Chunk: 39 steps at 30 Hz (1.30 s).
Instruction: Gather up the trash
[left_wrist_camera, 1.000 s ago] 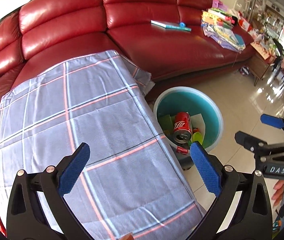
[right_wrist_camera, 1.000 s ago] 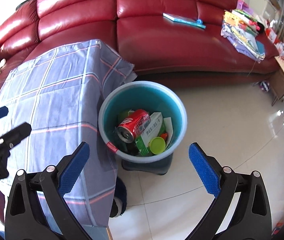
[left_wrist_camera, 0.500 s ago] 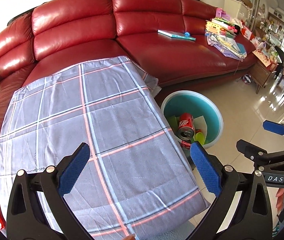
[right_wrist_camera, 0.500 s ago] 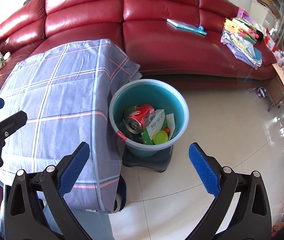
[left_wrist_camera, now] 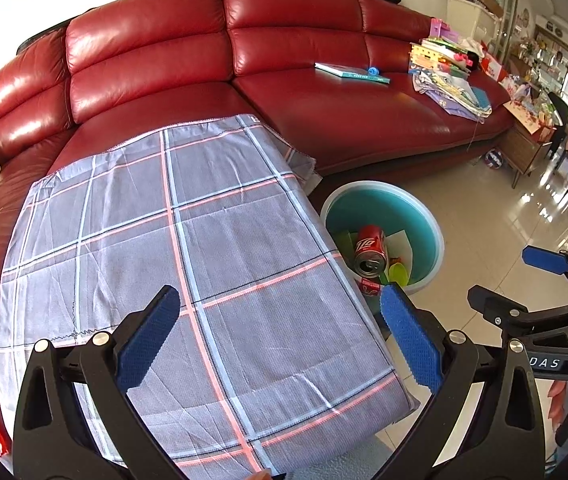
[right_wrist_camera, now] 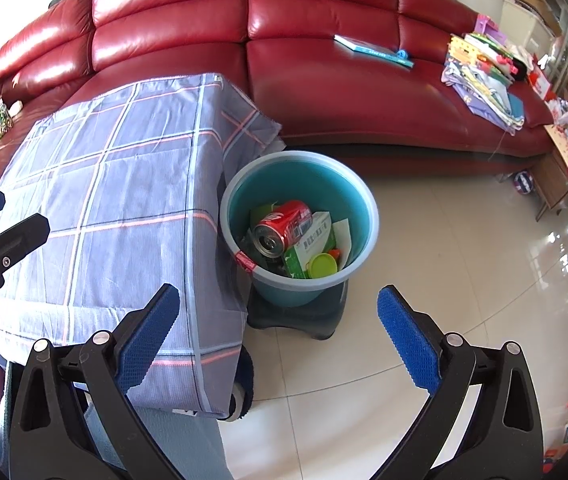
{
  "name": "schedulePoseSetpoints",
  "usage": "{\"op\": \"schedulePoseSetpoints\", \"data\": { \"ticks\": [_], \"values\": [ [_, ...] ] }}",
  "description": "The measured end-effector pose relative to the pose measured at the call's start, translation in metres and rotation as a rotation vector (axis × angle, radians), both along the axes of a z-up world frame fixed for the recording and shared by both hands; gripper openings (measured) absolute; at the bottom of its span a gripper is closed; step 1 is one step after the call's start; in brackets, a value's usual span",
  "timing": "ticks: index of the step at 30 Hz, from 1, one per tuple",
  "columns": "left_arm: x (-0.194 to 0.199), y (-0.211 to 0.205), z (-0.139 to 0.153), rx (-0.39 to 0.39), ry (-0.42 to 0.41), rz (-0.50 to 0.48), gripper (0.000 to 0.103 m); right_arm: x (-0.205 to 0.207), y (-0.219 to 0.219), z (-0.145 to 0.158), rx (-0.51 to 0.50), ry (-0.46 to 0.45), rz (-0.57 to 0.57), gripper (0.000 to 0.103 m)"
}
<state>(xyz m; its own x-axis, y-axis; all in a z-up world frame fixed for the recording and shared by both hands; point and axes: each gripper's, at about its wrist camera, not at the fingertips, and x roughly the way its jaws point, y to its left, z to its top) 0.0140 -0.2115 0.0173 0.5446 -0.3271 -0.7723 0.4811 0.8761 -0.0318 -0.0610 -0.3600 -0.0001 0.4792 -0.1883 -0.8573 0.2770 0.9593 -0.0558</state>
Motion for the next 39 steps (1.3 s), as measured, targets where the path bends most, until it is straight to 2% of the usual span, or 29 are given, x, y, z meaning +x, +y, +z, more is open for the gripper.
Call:
{"op": "schedulePoseSetpoints", "data": {
  "ticks": [11, 17, 39],
  "values": [
    [0.002, 0.0, -0.008, 0.019, 0.01, 0.01, 0.096, 0.003, -0.005, -0.01, 0.023, 0.014, -0.004, 0.099],
    [0.003, -0.002, -0.012, 0.007, 0.023, -0.021, 0.096, 0.005, -0.008, -0.014, 0.037, 0.017, -0.012, 0.099],
    [0.004, -0.008, -0.015, 0.039, 0.01, -0.009, 0.096, 0.005, -0.016, -0.019, 0.042, 0.023, -0.026, 0.099]
  ]
}}
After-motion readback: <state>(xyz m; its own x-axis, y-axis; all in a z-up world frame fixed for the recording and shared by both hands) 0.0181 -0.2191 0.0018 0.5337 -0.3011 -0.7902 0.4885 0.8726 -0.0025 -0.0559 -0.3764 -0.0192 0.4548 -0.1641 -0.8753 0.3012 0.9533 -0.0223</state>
